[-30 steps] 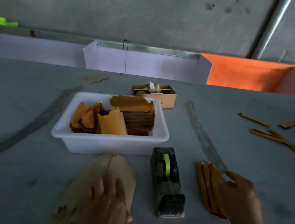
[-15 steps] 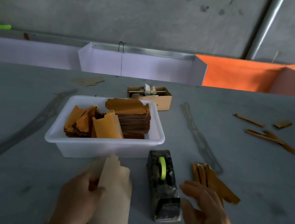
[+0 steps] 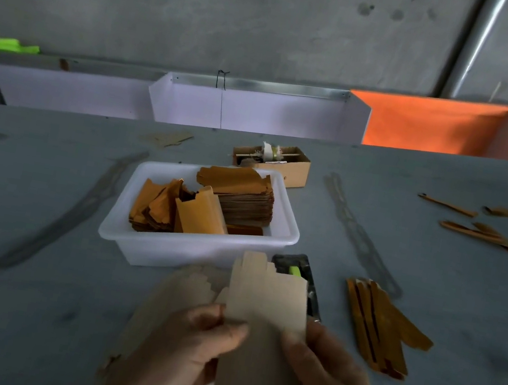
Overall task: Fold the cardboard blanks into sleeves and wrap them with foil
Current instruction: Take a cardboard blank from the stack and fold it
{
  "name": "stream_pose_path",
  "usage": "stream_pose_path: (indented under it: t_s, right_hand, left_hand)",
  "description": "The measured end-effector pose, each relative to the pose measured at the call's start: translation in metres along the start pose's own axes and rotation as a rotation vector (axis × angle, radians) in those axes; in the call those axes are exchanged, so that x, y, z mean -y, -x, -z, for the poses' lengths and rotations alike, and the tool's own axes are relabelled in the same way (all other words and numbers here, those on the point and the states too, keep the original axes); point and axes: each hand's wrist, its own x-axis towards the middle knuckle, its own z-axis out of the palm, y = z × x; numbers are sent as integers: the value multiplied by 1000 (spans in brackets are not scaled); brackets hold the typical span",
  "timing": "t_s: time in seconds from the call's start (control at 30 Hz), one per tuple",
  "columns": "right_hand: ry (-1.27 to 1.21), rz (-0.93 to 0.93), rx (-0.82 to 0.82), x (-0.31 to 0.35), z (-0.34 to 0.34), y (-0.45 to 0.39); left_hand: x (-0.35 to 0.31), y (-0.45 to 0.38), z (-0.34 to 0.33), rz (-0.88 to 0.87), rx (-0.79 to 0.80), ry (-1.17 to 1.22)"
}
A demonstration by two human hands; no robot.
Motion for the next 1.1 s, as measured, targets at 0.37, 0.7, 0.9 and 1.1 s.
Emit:
stream_pose_path:
  t_s: [0.37, 0.7, 0.9, 1.1]
  right_hand:
    - [83, 3, -135, -4, 3, 2]
    - [516, 239, -265, -3, 2, 5]
    - [444, 261, -230, -1, 6, 2]
    - [810, 755, -407, -7, -4, 2]
  left_hand:
    - [15, -5, -28, -72, -298, -303]
    - [19, -10, -21, -104, -292, -251]
    - [14, -11, -20, -111, -297, -323]
    - [14, -8, -31, -171, -343, -398]
